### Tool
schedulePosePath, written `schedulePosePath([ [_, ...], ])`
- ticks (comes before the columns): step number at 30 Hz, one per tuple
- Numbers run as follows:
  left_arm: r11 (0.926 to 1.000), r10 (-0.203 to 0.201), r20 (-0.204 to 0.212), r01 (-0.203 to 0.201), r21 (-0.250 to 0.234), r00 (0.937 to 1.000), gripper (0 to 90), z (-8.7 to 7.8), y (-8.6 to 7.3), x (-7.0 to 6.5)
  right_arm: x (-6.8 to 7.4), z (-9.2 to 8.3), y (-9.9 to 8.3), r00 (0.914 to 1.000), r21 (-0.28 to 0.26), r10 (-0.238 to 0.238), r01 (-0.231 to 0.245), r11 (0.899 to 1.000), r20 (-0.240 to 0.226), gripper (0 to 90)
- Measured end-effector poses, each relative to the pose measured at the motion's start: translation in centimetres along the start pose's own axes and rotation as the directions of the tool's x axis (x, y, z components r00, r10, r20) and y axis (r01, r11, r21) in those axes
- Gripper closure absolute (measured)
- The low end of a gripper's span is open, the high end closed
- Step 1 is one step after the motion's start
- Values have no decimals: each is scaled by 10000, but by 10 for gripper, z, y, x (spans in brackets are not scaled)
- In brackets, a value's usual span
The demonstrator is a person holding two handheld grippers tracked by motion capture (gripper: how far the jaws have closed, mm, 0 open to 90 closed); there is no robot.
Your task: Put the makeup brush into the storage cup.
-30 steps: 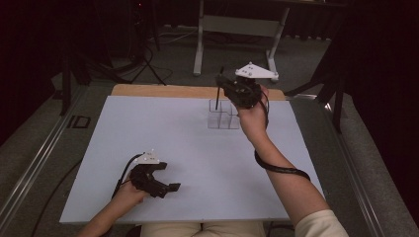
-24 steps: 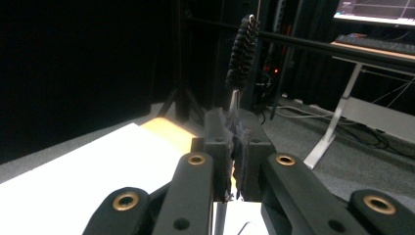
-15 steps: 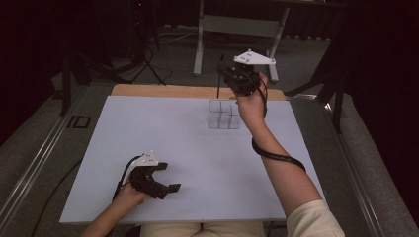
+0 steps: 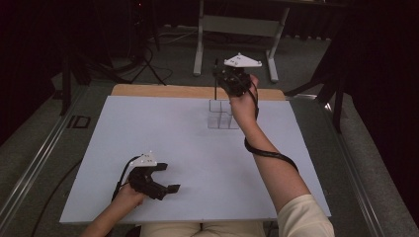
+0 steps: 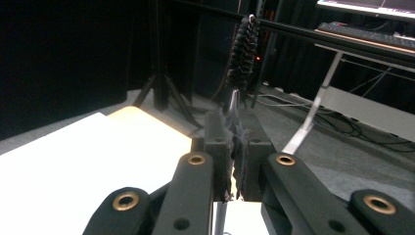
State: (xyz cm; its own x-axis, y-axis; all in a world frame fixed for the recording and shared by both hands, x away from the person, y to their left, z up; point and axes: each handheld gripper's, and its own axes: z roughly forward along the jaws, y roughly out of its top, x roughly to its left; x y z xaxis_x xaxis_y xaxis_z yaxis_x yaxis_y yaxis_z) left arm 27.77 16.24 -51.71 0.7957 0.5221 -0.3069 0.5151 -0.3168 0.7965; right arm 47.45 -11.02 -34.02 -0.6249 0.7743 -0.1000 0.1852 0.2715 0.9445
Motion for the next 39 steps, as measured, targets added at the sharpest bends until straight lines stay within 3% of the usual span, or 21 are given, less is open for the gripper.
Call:
schedulePosePath([
  [5, 10000, 57, 73, -57, 54, 10000, 10, 0, 0, -1, 0, 11, -8, 9998, 204, 179, -182, 9996, 114, 853],
  [10, 10000, 38, 82, -38, 33, 10000, 10, -1, 0, 0, -3, 19, -16, 9983, 363, 170, -191, 9992, 565, 852],
  [12, 10000, 9, 110, -9, 53, 9999, 10, 0, -1, 0, -5, 21, -20, 9977, 426, 494, -514, 9978, 470, 851],
  [21, 9999, -1, 204, -2, 140, 9998, 10, 1, -1, -1, -9, 30, -34, 9953, 817, 659, -717, 9941, 708, 844],
  [22, 9999, 18, 165, -21, 152, 9999, 10, 1, -1, -1, -9, 31, -35, 9953, 897, 656, -719, 9934, 709, 817],
  [24, 9998, 10, 194, -14, 178, 9998, 10, 2, -1, -1, -9, 34, -36, 9958, 1105, 726, -784, 9908, 551, 610],
  [31, 9998, 48, 182, -52, 188, 9998, 10, 1, 0, -1, -9, 33, -36, 9941, 1404, 1000, -1050, 9845, 423, 351],
  [34, 9998, 47, 185, -50, 178, 9998, 10, 1, 0, -1, -8, 30, -38, 9929, 1479, 1170, -1187, 9819, 199, 195],
  [36, 9998, 51, 190, -54, 190, 9998, 10, 1, 0, 0, -9, 28, -39, 9927, 1524, 1200, -1170, 9814, -110, 130],
  [39, 9998, 51, 215, -55, 180, 9998, 10, 2, 0, -1, -9, 22, -41, 9903, 1488, 1342, -1274, 9806, -367, 123],
])
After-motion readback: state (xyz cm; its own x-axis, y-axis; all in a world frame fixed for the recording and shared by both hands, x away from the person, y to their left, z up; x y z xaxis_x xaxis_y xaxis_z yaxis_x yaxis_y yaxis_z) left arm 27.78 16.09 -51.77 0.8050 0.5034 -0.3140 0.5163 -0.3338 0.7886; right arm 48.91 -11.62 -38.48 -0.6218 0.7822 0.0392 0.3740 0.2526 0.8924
